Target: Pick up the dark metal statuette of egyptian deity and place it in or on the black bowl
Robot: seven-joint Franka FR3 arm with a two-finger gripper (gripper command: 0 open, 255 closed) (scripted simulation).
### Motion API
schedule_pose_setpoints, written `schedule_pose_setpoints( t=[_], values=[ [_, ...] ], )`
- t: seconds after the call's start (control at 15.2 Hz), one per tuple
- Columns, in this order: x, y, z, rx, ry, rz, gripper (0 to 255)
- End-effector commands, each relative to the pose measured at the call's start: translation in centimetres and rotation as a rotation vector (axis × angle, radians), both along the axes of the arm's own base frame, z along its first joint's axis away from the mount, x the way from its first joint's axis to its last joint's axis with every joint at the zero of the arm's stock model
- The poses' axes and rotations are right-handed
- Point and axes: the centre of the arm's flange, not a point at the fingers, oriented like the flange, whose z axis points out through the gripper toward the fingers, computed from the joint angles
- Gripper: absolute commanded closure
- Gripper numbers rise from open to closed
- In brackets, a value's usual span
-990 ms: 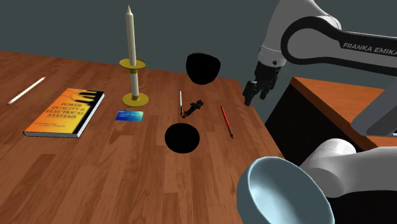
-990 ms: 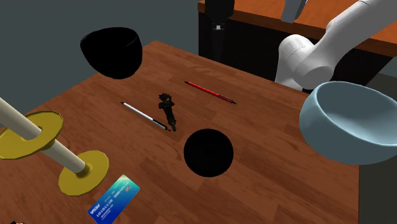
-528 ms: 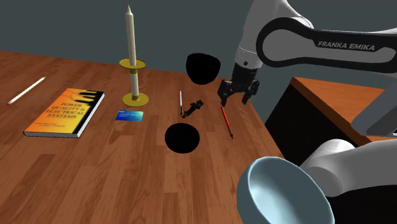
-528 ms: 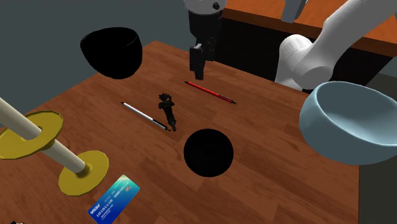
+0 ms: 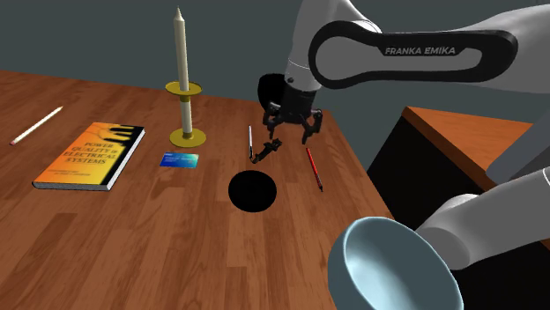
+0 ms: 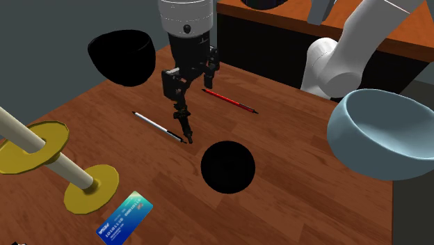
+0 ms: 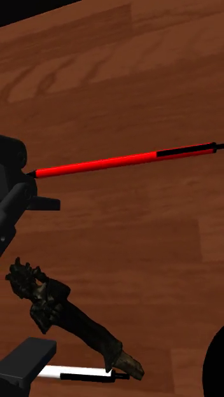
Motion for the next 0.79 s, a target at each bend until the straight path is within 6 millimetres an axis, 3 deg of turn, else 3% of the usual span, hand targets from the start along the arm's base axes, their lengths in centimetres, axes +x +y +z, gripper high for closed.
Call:
schedule_pose_setpoints(
  t=[0.0,0.07,0.53,0.73],
  values=[
    [2.1,1.7,-0.4,0.010,-0.011,-0.087,0],
    [3.2,2.3,-0.5,0.014,-0.016,-0.126,0],
    [3.2,2.3,-4.2,0.014,-0.016,-0.126,0],
    [3.2,2.3,-4.5,0.014,-0.016,-0.126,0]
  ],
)
